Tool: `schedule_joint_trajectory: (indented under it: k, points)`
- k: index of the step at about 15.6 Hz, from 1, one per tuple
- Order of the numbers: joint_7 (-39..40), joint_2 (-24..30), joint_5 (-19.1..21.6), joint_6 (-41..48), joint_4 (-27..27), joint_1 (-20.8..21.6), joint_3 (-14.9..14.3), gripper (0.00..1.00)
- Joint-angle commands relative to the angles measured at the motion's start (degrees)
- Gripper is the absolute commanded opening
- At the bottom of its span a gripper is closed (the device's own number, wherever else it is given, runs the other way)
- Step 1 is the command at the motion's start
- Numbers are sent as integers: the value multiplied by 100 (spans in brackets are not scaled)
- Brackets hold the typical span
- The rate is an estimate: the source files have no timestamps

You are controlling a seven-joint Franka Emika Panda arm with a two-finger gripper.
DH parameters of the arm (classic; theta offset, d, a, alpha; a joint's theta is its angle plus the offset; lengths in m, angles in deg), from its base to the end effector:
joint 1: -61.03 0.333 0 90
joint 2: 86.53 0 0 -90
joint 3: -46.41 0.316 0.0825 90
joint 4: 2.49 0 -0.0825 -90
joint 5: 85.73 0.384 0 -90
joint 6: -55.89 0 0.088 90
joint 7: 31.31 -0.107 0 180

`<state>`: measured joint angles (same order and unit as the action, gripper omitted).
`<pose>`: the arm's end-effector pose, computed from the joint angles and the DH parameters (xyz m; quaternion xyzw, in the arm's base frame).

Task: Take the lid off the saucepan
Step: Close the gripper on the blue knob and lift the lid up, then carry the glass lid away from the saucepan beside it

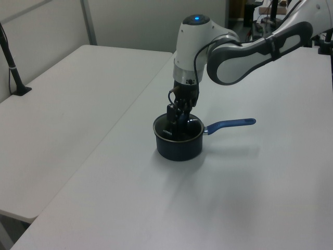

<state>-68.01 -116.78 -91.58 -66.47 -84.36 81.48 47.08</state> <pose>0.6766 0.2549 0.4068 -0.9887 0.1128 -0.0986 0.0059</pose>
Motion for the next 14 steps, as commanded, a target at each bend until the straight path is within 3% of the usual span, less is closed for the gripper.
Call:
schedule_joint_trajectory:
  k: [1, 6, 10, 14]
  points:
    - [-170, 63, -74, 20, 48, 11, -40, 33]
    - [153, 581, -92, 255, -66, -182, -22, 31]
    - [1023, 951, -30, 959, -119, -489, -14, 32]
    - [1910, 1345, -47, 1188, -619, -946, -22, 35]
